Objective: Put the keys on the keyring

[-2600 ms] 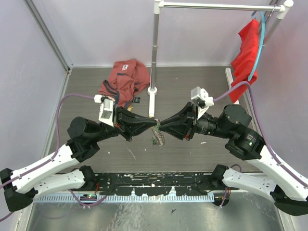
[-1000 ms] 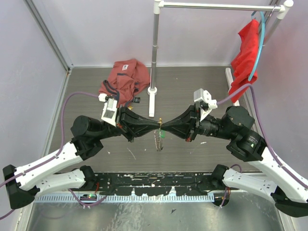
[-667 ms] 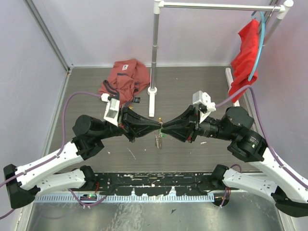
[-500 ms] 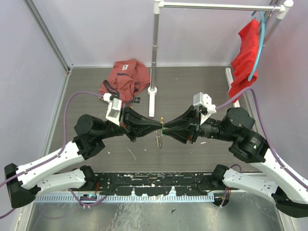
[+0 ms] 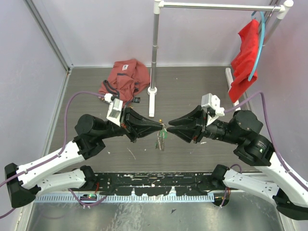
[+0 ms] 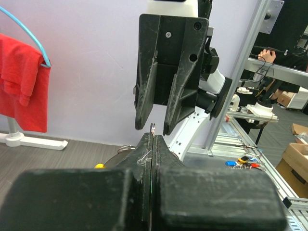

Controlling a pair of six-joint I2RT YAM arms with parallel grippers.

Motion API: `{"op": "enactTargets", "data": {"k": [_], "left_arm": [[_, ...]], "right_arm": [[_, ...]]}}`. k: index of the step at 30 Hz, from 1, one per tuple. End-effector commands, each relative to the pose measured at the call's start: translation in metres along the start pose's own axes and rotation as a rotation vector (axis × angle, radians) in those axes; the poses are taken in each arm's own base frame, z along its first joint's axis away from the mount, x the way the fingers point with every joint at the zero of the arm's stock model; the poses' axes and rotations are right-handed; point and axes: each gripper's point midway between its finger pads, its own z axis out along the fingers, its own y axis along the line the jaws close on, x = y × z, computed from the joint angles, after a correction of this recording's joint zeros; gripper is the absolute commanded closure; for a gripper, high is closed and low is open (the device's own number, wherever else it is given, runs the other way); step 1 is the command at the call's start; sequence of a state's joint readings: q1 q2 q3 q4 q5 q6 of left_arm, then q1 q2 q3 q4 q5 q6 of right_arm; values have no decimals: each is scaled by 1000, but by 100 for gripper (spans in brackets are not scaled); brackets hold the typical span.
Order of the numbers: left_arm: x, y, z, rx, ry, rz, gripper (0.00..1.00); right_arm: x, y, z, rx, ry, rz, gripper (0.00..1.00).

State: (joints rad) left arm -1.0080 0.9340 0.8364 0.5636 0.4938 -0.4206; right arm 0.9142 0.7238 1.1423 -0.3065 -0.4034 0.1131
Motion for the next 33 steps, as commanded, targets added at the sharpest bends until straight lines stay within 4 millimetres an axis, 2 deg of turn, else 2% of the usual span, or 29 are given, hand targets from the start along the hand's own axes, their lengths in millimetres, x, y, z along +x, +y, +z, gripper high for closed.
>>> {"op": "enactTargets", "data": {"k": [1,14,20,23,27,28,30,33], "left_arm": [[-27,-13,3,41,-60,38,100],[-26,-14,5,55,-54,35,100],[-26,-14,5,52,-55,35,100],[-26,-14,6,52,-56,36,100],[-26,-14,5,49,-51,35,100],[-24,-13,5,47,-39,33,97],[-21,-14,3,48,-3,44,83],[-14,-16,-1,45,67,74,69]], "right_arm": [[-28,0,-6,22,-94,-55,67],[-16,8,7,-56,-42,-29,71],[-16,9,7,-64,-43,-25,85],[-14,9,7,-61,-36,-21,98],[-14,9,5,-59,-9,-34,99],[-14,7,3,-49,10,-51,99],[-15,4,-1,-26,61,-73,99],[-13,3,-7,-17,164,-94,99]]}}
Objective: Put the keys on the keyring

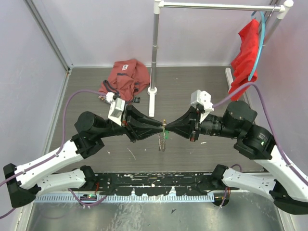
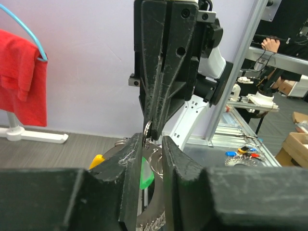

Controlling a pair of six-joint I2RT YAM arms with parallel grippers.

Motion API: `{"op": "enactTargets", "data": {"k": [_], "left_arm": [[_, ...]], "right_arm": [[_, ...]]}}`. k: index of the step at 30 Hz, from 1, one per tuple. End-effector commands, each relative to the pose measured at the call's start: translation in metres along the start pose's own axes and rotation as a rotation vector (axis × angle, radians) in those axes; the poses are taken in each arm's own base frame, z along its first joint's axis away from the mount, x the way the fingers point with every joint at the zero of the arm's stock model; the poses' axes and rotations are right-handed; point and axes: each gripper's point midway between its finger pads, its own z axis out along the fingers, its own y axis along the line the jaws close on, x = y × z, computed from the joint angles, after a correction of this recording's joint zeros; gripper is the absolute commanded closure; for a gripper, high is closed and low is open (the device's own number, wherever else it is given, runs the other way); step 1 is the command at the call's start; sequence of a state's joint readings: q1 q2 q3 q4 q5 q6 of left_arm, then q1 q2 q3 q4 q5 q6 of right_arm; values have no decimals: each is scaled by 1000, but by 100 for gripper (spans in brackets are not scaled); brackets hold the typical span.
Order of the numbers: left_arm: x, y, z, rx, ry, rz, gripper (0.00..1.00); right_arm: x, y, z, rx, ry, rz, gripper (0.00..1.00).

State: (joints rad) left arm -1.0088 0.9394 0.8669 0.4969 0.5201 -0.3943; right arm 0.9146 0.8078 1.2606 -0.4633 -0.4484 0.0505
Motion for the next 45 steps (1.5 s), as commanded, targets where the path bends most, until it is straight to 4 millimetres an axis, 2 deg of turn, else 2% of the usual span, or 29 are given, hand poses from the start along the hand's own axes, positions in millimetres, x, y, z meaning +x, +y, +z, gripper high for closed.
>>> {"op": "enactTargets", "data": {"k": [1,5,7,13,21,25,40,43,45], "left_arm": [[-16,-13,-5,27,43,79,67],[-13,-10,-11,0,96,131,62],[-11,-6,-13,-25,122,143,61],[6,8,-10,-61,219,140,59],[34,1,1,71,341,100,59],[45,7,-1,64,407,113,59],[49,13,2,57,423,114,60],[50,12,3,64,424,110,67],[51,11,3,71,427,104,76]], "right_arm": [[-15,0,-15,23,88,-78,99],[-3,-6,-22,58,225,-55,99],[11,-9,-23,69,304,-30,99],[28,-13,-20,70,382,2,99],[32,-11,-16,46,392,2,99],[34,-10,-16,37,391,2,99],[36,-6,-7,-8,378,7,99],[32,-7,-6,-2,354,4,99],[31,-7,-5,-1,348,5,99]]}}
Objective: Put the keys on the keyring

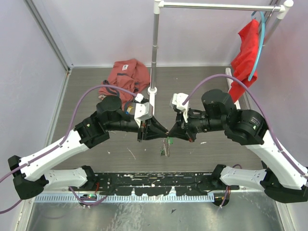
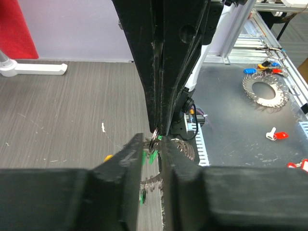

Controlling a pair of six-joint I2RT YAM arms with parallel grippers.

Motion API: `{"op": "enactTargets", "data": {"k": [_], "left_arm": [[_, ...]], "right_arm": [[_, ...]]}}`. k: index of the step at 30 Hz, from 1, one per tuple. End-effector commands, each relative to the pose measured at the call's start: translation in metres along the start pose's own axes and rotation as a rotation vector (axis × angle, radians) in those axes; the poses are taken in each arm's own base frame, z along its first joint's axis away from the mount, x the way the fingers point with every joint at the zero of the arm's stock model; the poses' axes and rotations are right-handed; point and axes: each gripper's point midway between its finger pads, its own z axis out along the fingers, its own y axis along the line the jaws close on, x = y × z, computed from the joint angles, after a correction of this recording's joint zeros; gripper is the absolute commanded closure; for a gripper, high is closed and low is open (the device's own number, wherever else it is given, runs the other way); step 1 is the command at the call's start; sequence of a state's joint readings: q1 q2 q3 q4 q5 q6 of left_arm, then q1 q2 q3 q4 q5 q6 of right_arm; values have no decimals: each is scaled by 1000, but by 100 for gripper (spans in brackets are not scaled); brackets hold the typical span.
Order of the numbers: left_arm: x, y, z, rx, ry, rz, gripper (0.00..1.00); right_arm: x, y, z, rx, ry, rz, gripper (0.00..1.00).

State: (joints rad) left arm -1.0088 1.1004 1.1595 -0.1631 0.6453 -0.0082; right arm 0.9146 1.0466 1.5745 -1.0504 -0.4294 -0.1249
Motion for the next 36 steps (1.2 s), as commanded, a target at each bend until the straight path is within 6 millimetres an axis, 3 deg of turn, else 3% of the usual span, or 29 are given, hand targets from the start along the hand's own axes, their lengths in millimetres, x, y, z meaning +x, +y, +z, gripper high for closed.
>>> {"op": "enactTargets", "data": {"k": [1,4,8,11,19,36], "left_arm": [[-16,-7,-1,32,-30,25,81],[-19,-9,-2,37,-38,24,99],[-23,-12,-7,36,-58,37,100],[-29,-17,-14,25,-98,52,100],[-48,-22,-30,-14,-191,69,100],[-54,-15,-30,-55,-210,81,100]], "right_arm": [[-25,4,-4,-11,-112,-40,99],[-25,3,-4,-5,-117,-36,98],[-31,0,-12,37,-174,-43,73],[-31,0,-19,59,-220,-53,66],[-26,8,-21,26,-259,-90,60],[-24,22,2,-107,-281,-60,61]]}}
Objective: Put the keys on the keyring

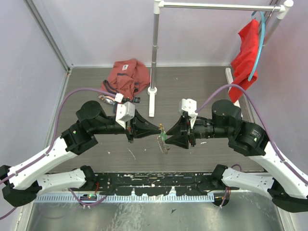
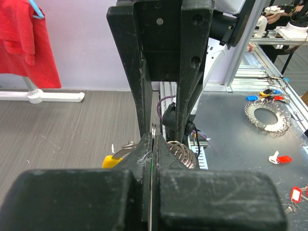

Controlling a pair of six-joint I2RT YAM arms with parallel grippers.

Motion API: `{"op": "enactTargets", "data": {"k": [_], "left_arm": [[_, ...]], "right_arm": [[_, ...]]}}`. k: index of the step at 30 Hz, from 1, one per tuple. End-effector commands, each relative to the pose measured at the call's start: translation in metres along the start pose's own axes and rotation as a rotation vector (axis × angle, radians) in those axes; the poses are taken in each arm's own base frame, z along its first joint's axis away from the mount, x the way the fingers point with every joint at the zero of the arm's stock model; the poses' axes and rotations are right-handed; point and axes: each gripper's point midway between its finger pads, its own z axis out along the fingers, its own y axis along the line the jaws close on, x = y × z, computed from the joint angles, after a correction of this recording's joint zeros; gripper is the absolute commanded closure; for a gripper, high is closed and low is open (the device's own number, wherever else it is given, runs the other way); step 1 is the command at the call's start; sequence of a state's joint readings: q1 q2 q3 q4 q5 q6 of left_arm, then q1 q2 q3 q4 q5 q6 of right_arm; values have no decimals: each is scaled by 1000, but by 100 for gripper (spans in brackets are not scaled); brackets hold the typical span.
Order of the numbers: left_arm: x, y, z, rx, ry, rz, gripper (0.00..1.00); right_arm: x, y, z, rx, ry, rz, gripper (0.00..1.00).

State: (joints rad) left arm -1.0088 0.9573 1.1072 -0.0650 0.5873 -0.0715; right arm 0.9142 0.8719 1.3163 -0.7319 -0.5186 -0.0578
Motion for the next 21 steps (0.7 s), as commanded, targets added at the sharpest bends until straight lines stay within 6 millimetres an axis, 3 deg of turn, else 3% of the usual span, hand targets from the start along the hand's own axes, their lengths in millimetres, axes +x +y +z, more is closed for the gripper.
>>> {"op": "enactTargets", "data": {"k": [1,21], "left_arm": [[-16,0,1,-1,-57,37,100],[-16,-4,4,29,-59,24,100]], "right_arm": [[-16,3,3,-26,-65,-18,62],[-20,-5,10,-2,-82,-14,62]]}}
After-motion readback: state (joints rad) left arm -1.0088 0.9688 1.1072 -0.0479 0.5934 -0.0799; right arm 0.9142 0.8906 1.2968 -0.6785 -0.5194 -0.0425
